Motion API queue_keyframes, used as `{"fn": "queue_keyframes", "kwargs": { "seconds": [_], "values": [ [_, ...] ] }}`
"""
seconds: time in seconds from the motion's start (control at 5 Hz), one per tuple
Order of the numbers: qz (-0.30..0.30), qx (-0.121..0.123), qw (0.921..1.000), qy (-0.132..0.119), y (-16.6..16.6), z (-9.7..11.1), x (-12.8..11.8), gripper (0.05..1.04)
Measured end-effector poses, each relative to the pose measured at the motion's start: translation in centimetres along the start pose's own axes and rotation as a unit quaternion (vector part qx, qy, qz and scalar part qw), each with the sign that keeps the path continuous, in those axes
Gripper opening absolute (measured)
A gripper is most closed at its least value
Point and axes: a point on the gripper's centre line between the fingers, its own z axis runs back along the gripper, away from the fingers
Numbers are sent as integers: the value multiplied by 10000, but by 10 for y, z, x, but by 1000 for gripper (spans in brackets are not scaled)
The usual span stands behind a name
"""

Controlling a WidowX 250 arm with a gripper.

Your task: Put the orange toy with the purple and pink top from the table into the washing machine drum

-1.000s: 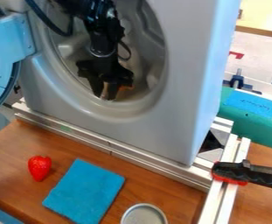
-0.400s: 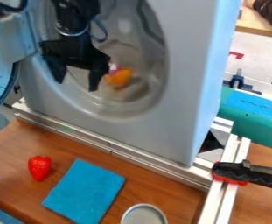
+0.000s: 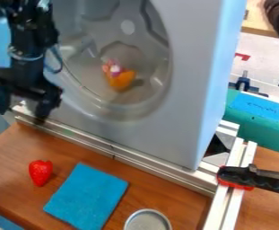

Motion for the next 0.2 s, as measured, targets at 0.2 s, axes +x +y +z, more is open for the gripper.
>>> {"fn": "queue_keyframes", "kwargs": {
  "seconds": [0.2],
  "values": [
    [11,160,9997,201,14,-20,-17,1003]
  ]
}}
